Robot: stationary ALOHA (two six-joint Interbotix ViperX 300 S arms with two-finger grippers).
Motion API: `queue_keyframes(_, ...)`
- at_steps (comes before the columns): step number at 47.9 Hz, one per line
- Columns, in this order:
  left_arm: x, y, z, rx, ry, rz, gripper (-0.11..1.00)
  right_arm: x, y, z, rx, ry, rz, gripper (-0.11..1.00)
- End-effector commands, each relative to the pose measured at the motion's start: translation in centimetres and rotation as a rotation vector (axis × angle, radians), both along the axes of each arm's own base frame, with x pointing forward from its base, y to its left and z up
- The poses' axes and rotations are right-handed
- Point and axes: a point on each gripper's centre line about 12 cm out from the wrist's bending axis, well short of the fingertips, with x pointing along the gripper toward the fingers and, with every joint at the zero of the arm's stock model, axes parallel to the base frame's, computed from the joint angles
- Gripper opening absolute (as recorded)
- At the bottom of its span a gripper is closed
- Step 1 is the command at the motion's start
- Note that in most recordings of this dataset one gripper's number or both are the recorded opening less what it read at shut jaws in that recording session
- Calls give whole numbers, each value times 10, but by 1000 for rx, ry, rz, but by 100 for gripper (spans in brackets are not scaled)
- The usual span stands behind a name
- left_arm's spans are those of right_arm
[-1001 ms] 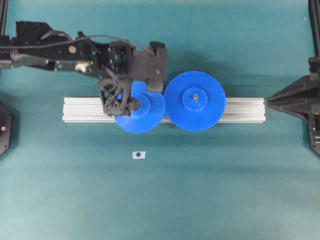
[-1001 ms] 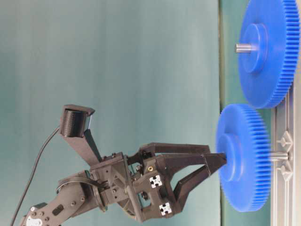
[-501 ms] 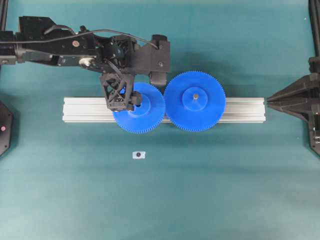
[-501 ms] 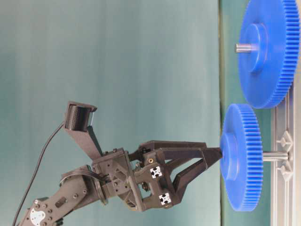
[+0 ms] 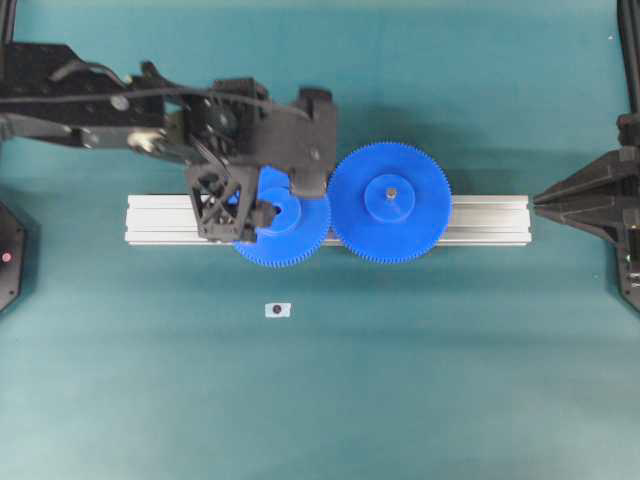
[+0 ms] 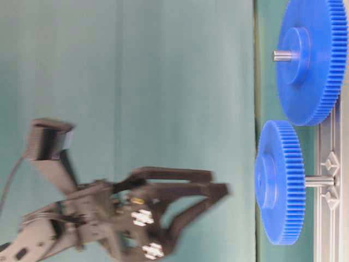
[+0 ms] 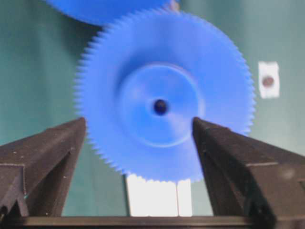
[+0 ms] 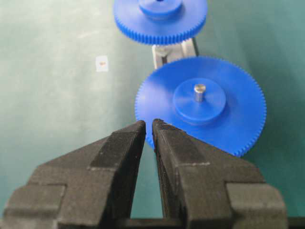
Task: Insert the small gear onto the shaft.
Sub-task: 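Lower the gear onto the shaft, meshing teeth with the large gear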
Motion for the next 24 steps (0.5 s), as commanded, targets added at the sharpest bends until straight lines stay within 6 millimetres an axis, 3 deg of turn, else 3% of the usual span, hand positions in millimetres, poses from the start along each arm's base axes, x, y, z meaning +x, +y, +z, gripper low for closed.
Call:
queue_keyframes(1, 0, -2, 17, 10, -68, -5, 85, 2, 0, 3, 8, -11, -5, 27)
queue_keyframes(17, 4, -4, -11, -21, -81, 34, 80, 2, 0, 3, 8, -11, -5, 27)
queue_keyframes(24, 2, -6, -36, -45, -23, 58, 80, 2, 0, 2, 8, -10, -5, 27)
